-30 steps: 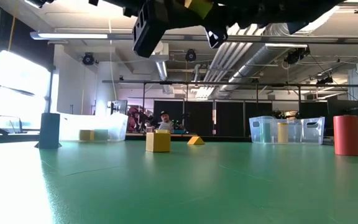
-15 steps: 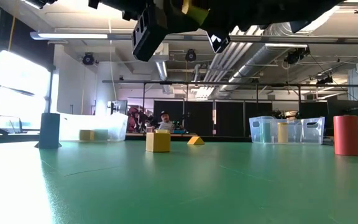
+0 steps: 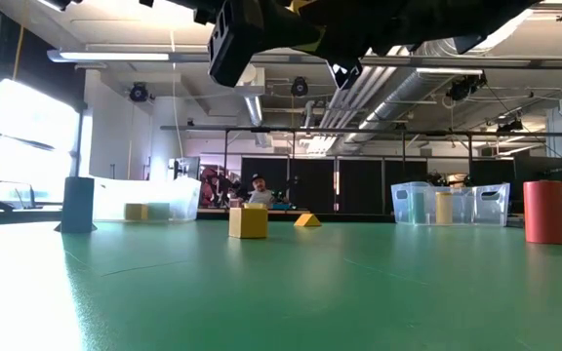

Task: Sort blocks by size
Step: Put the yellow cube block into the top left transparent bin, then put the yellow cylindrical block into the top right transparent bin

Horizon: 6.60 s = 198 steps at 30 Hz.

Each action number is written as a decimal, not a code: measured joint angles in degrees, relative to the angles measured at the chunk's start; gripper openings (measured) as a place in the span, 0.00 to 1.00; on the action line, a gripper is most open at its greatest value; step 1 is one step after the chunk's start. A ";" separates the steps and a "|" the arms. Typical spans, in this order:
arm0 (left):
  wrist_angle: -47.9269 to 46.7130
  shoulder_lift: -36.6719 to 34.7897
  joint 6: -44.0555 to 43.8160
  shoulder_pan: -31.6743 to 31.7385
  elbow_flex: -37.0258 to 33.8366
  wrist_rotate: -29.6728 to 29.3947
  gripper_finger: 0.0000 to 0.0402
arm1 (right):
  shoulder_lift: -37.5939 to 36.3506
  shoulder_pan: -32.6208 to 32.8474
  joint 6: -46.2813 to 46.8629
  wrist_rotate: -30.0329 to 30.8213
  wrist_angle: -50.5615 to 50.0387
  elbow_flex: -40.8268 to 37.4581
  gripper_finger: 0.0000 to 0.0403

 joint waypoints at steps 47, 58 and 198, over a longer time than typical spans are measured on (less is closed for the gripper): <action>-95.36 -30.52 -81.45 44.11 2.45 19.58 0.28 | 0.04 14.31 2.56 31.61 -15.52 -0.07 0.42; -97.75 -22.45 -73.97 76.98 1.29 37.83 0.34 | 0.04 16.87 3.03 38.19 -15.17 -0.07 0.42; -67.84 -19.89 -106.65 -8.30 -3.60 24.94 0.22 | 19.19 22.73 -17.04 44.43 17.12 0.00 0.42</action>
